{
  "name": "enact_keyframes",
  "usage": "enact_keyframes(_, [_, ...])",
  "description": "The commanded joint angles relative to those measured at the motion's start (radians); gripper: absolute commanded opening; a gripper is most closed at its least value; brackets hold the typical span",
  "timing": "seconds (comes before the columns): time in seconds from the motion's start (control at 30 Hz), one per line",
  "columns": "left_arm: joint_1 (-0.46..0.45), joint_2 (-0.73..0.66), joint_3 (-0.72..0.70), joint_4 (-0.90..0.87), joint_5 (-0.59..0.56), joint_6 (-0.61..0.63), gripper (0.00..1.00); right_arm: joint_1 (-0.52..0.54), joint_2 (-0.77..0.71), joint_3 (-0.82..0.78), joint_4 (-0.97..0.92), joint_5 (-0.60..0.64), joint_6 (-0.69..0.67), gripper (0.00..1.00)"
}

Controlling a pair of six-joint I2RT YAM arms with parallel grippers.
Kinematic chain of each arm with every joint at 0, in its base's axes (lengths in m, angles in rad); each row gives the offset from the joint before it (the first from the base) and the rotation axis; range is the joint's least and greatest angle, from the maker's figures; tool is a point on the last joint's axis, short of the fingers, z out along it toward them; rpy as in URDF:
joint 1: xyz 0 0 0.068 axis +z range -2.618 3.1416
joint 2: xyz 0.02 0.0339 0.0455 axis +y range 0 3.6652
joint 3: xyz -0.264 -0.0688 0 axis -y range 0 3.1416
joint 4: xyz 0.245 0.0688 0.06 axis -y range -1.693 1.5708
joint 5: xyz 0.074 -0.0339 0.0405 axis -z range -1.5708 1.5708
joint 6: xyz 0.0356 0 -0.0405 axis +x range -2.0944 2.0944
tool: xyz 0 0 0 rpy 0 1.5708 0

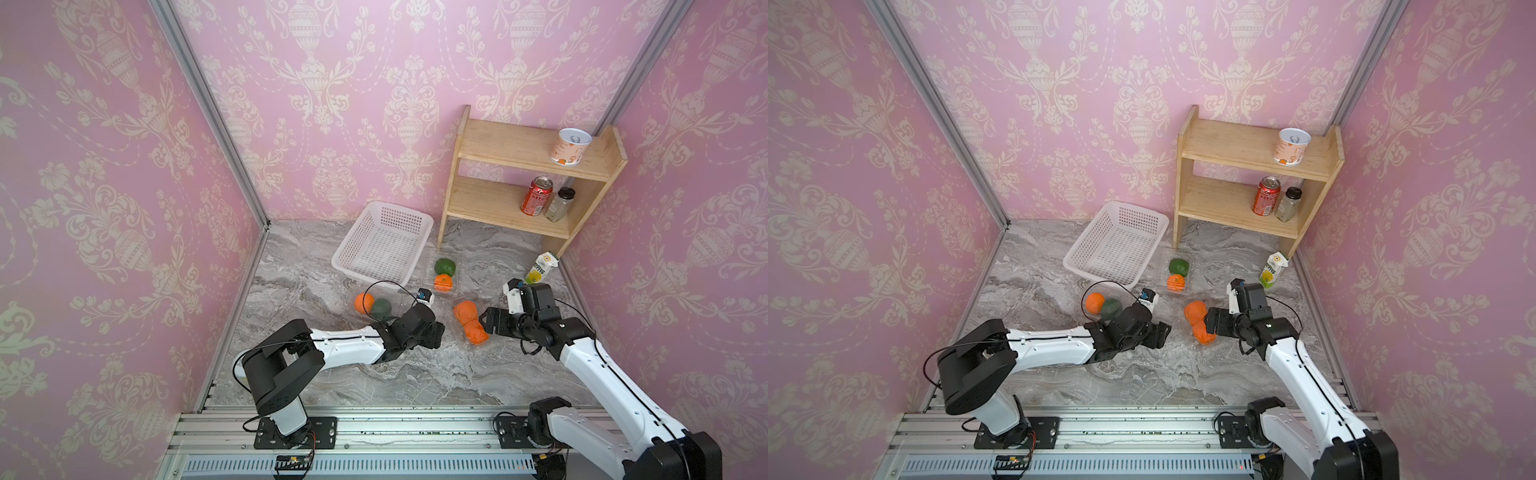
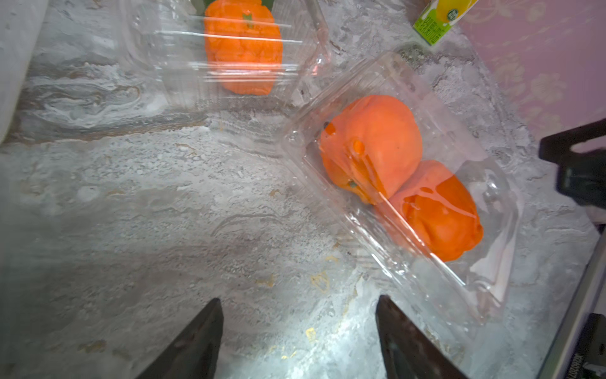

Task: Take oranges out of containers
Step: Adjust the packing box at the center of the board, then open the packing box at the center of the board.

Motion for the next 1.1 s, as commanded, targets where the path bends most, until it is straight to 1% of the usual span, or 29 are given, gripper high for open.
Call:
enact_keyframes(0.0, [-0.01,0.035,-0.014,0.096,0.069,-0.077,0.74,-0.014,0.032,0.013,0.059,0.011,-0.03,0.89])
enact_keyframes(0.13, [-0.012,0.055,0.001,0.103,0.069,-0.084,0.75,-0.016,0.053,-0.008,0.103,-0.011,-0.035,0.89])
enact_keyframes(0.2, [-0.013,0.064,0.01,0.103,0.072,-0.091,0.75,-0.015,0.061,-0.017,0.111,0.012,-0.041,0.89])
enact_keyframes(0.3, [-0.015,0.078,0.024,0.088,0.078,-0.092,0.74,-0.016,0.067,-0.027,0.124,0.011,-0.045,0.89])
enact_keyframes(0.47, [-0.018,0.085,0.04,0.046,0.05,-0.087,0.73,-0.016,0.076,-0.041,0.159,-0.047,-0.043,0.88])
enact_keyframes(0.67, [-0.018,0.114,0.068,0.051,0.073,-0.084,0.73,-0.015,0.096,-0.037,0.169,-0.098,-0.039,0.87])
enact_keyframes(0.87, [-0.018,0.135,0.091,0.041,0.084,-0.091,0.73,-0.014,0.096,-0.058,0.194,-0.131,-0.014,0.86])
enact_keyframes(1.07, [-0.018,0.14,0.092,0.035,0.078,-0.09,0.73,0.0,0.108,-0.069,0.197,-0.134,0.01,0.85])
